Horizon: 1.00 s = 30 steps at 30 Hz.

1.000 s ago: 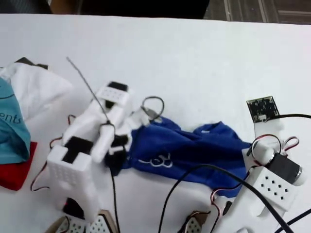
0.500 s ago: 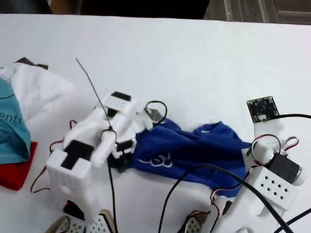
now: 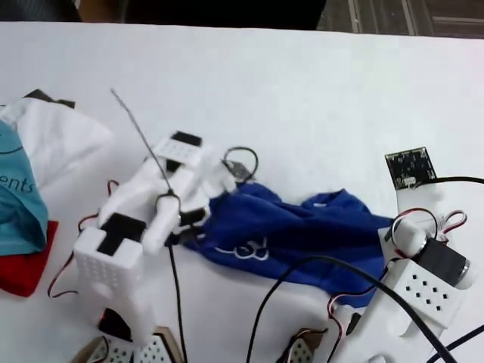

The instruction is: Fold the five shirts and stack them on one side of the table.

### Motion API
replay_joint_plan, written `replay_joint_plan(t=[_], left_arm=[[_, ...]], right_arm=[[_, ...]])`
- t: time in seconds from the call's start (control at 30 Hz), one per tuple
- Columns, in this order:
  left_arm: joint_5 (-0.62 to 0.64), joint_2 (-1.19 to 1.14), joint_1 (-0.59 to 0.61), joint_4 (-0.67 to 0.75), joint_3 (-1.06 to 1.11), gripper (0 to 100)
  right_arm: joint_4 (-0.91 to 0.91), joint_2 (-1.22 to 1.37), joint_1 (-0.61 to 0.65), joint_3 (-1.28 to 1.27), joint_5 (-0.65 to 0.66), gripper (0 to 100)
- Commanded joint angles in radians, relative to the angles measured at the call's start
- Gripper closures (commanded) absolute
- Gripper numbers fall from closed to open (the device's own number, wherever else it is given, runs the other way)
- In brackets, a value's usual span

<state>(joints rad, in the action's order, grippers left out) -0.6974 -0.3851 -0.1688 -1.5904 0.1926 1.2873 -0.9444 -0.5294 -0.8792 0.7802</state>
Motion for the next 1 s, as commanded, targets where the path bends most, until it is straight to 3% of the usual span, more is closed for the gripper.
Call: replay_joint_plan(t=[0.0, 0.13, 0.7, 0.77, 0.83, 0.97], left_arm=[[-0.035, 0.017, 0.054, -0.060, -0.070, 94], [-0.060, 0.008, 0.110, -0.054, -0.070, 82], [-0.055, 0.003, 0.115, 0.002, -0.067, 84], [-0.055, 0.003, 0.110, 0.005, -0.068, 88], [-0.052, 0.008, 0.097, 0.005, -0.074, 99], [-0.023, 0.037, 0.100, -0.015, -0.143, 97]], right_arm=[[-0.016, -0.028, -0.005, 0.011, -0.003, 97.5], [-0.015, -0.028, -0.005, 0.011, -0.003, 97.5], [-0.015, -0.028, -0.005, 0.008, -0.003, 97.5], [-0.015, -0.028, -0.005, 0.008, -0.003, 97.5], [-0.015, -0.028, -0.005, 0.006, -0.005, 97.5], [-0.050, -0.028, 0.051, 0.006, -0.055, 97.5]])
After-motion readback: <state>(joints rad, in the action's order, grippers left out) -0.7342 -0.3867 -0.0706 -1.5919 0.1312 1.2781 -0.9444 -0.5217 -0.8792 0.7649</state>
